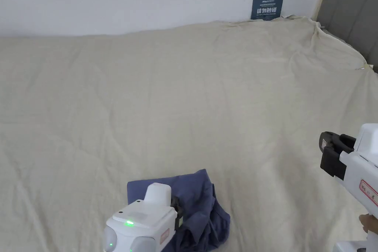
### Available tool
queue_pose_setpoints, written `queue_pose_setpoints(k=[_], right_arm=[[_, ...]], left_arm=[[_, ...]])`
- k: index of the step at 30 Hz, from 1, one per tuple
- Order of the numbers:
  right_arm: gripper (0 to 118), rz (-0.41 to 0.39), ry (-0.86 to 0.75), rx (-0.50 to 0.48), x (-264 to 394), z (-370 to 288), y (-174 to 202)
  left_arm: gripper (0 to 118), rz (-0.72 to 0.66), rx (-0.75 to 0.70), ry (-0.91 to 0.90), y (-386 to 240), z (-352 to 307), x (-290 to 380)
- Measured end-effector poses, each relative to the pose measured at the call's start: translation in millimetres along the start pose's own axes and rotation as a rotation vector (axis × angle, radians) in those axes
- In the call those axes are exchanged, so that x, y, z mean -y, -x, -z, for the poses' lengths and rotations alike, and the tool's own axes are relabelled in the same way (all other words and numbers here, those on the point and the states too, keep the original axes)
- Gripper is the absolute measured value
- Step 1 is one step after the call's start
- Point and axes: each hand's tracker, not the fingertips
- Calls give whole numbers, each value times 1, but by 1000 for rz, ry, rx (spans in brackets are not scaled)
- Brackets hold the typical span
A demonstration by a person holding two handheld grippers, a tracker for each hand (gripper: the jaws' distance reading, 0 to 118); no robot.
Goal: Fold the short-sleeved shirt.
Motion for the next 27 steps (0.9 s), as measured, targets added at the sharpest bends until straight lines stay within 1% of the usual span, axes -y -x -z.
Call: queue_pose_setpoints(k=[6, 9, 13, 15, 24, 27], right_arm=[[0, 9, 4, 23, 3, -3, -11], [0, 15, 9, 33, 5, -4, -15], [0, 23, 13, 40, 7, -5, -18], [0, 24, 17, 42, 8, -5, -18], [0, 24, 14, 48, 8, -8, -20], [0, 21, 10, 47, 6, -10, -20]], left_arm=[[0, -5, 71, -1, -26, 14, 1], [0, 40, 72, 4, -42, 22, 4], [0, 50, 107, 24, -62, 30, 9], [0, 77, 95, 44, -71, 37, 14], [0, 70, 108, 56, -73, 42, 19], [0, 62, 134, 0, -72, 27, 11]])
